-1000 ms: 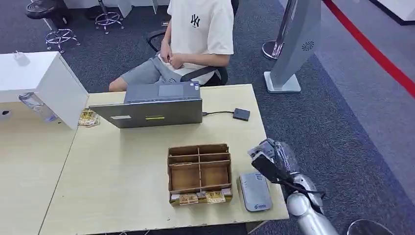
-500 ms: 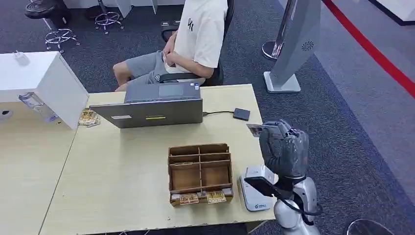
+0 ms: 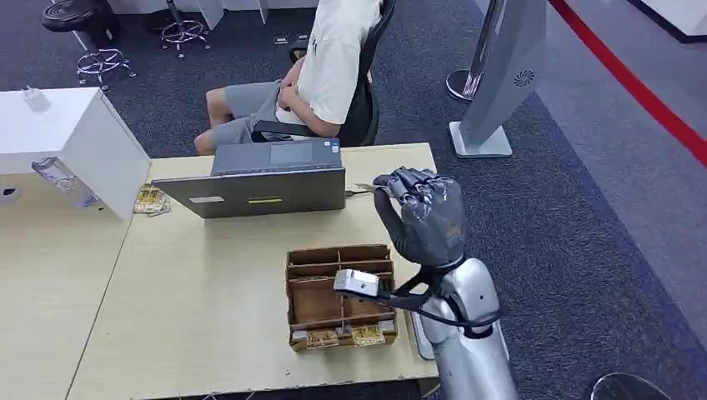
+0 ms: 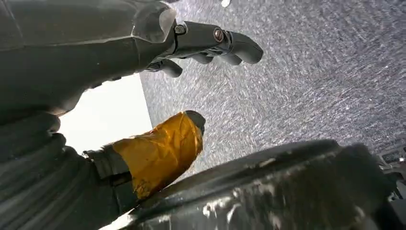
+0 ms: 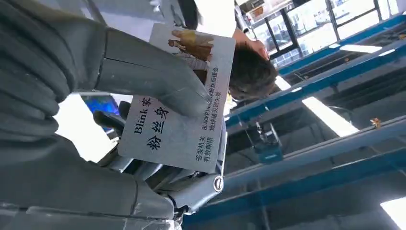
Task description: Pass the card to the sensor for recognition and then transmit it.
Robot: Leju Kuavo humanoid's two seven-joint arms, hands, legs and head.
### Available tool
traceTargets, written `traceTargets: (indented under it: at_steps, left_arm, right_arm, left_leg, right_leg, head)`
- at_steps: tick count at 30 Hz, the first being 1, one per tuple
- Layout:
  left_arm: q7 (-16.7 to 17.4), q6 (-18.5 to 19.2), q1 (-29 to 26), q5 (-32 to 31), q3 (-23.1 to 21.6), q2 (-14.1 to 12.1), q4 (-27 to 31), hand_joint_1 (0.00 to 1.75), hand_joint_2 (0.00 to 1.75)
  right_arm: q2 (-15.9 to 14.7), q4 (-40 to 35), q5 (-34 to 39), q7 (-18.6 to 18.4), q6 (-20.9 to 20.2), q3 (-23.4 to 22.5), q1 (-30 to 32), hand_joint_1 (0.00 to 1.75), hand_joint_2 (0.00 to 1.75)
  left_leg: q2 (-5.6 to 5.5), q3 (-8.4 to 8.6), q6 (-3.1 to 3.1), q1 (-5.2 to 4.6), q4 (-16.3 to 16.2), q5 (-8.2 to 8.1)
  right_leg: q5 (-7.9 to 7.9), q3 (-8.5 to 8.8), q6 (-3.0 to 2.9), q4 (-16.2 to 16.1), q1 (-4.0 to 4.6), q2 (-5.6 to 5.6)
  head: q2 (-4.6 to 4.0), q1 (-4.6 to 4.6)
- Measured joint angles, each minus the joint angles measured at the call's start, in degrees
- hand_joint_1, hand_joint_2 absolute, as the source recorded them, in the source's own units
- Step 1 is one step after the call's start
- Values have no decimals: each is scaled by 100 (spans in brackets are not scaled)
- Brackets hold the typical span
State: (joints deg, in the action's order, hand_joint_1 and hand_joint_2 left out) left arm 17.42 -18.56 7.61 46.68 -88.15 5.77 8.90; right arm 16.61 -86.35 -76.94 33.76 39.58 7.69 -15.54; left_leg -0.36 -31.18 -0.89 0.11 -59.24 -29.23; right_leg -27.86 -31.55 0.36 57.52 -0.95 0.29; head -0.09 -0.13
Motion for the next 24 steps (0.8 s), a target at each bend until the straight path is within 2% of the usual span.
traceTargets:
  at_steps: [3,7,9,16,18,24]
  left_arm:
    - [31,35,13,-138,-4,0,-2,0,175]
    - [96,114,51,-315,-9,-2,-4,0,175]
    - [116,133,60,-385,-11,-2,-4,0,175]
    - [194,254,110,-577,-13,-2,-7,0,175]
    - [214,284,130,-612,-13,-2,-9,0,175]
    - [264,339,153,-730,-15,-2,-11,0,175]
  right_arm:
    - [46,299,-431,-370,0,18,-364,175,175]
    - [28,677,-933,-1290,0,274,-916,175,175]
    - [-13,837,-1060,-1622,0,440,-1136,175,175]
    - [-289,1425,-1206,-2835,0,1168,-1788,175,175]
    - [-433,1650,-1206,-3261,0,1502,-1994,175,175]
    - [-748,2282,-1206,-4063,0,2311,-2476,175,175]
  left_leg:
    - [-1,-2,-3,-1,0,2]
    - [0,-1,-3,-1,-1,2]
    - [-1,-1,-3,-2,-1,2]
    - [0,-2,-2,-2,-1,2]
    - [0,-1,-3,-2,-1,2]
    - [0,-1,-3,-2,-2,2]
  right_leg:
    - [1,0,1,0,-1,-2]
    - [1,-1,0,0,-1,1]
    - [1,-1,0,0,-1,1]
    - [1,-3,0,0,0,2]
    - [1,-3,0,0,0,2]
    - [2,-3,0,0,0,2]
  head:
    - [0,0]
    - [0,0]
    - [0,-2]
    - [0,0]
    - [0,-2]
    - [0,0]
